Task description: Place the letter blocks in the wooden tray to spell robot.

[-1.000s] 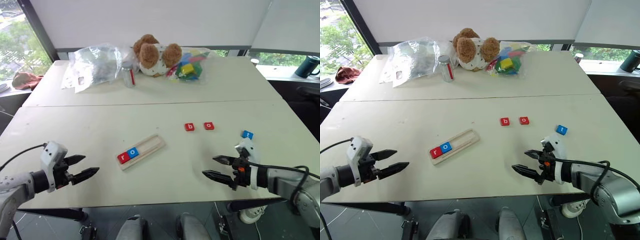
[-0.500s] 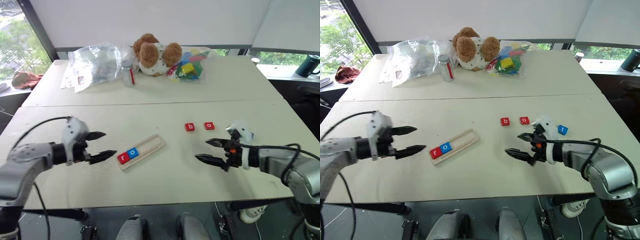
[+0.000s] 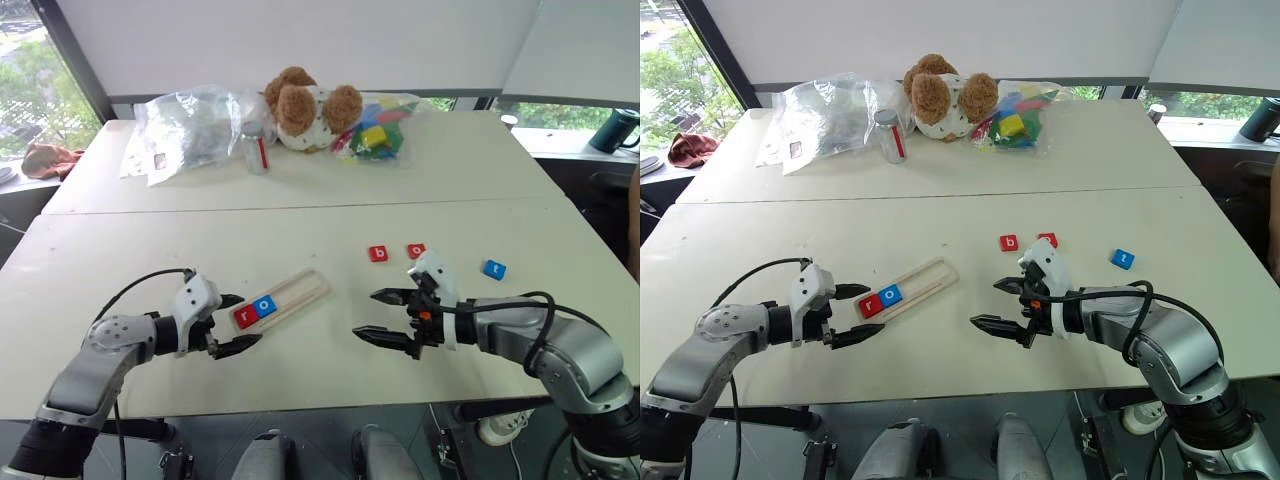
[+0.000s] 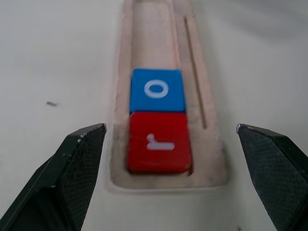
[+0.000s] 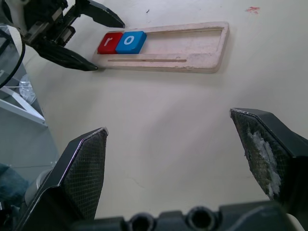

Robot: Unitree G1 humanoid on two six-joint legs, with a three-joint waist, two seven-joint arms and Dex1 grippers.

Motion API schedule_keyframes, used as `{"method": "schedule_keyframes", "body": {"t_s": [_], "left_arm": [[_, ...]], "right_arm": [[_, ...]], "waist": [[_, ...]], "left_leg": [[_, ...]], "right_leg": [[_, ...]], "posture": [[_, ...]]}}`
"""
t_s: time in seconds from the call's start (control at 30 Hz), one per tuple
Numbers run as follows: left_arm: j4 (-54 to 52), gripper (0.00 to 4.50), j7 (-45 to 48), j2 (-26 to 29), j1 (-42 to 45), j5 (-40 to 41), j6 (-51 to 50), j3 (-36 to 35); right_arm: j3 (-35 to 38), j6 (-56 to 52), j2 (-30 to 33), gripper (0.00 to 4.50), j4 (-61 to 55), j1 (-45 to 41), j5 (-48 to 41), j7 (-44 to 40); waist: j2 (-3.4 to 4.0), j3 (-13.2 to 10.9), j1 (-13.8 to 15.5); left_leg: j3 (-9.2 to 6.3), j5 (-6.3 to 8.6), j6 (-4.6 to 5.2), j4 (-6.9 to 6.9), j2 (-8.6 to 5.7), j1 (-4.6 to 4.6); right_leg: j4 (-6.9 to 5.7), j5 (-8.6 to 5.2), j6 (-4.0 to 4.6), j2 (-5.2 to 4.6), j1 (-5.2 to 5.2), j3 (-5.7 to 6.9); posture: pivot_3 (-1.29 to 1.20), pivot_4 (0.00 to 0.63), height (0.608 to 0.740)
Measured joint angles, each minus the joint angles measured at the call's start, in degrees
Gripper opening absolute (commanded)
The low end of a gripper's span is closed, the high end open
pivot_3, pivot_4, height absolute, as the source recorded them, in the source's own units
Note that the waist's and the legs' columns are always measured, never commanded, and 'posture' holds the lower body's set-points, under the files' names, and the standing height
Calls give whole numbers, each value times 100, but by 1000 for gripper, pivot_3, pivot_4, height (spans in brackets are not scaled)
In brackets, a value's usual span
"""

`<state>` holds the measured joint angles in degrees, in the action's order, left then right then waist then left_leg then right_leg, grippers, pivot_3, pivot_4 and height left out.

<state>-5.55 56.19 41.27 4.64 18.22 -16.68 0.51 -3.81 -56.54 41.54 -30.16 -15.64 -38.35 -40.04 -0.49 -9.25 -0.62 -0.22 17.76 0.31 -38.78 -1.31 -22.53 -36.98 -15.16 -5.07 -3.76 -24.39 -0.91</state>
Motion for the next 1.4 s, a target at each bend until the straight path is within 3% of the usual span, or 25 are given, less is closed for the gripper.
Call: {"method": "schedule_keyframes", "body": {"t_s": [0.3,0.43,0.47,0.7,0.9,1.1,1.4], "left_arm": [[427,4500,171,-79,182,-301,584,166],[590,3249,279,-128,247,-302,723,201],[626,3107,288,-149,251,-298,757,195],[919,3111,422,-177,410,-309,971,229],[1605,3111,1046,-438,1537,-541,1105,823],[3232,3111,1690,-952,2951,-1021,1956,1365],[4837,3111,2220,-1516,3741,-1272,2856,1450]], "right_arm": [[10,10,0,4406,-1,109,-2,71],[36,10,3,4500,-1,122,-2,116],[58,10,4,4500,-1,139,-2,137],[235,10,25,4500,-15,332,-3,199],[641,243,67,4500,256,498,224,322],[1093,450,164,4500,571,756,761,854],[1301,262,-515,4500,189,902,894,1785]], "waist": [[3,4,20],[8,9,20],[9,9,22],[16,17,32],[13,15,166],[12,15,107],[9,14,102]], "left_leg": [[-2,0,1,-10,0,6],[-2,1,2,-10,0,6],[-3,1,2,-10,0,6],[-4,1,2,-11,0,9],[-7,2,6,-36,-7,-1],[2,4,12,-29,-6,-12],[7,3,15,-44,-7,-8]], "right_leg": [[-2,0,0,-2,14,1],[-2,0,0,-3,14,1],[-2,0,0,-2,14,2],[-6,0,0,-3,18,3],[-5,1,-1,-3,22,7],[-10,1,-4,13,-1,6],[-20,1,-6,27,6,8]], "posture": [[0,150,740],[0,150,740],[0,150,740],[0,150,740],[0,150,740],[0,150,740],[0,150,740]]}}
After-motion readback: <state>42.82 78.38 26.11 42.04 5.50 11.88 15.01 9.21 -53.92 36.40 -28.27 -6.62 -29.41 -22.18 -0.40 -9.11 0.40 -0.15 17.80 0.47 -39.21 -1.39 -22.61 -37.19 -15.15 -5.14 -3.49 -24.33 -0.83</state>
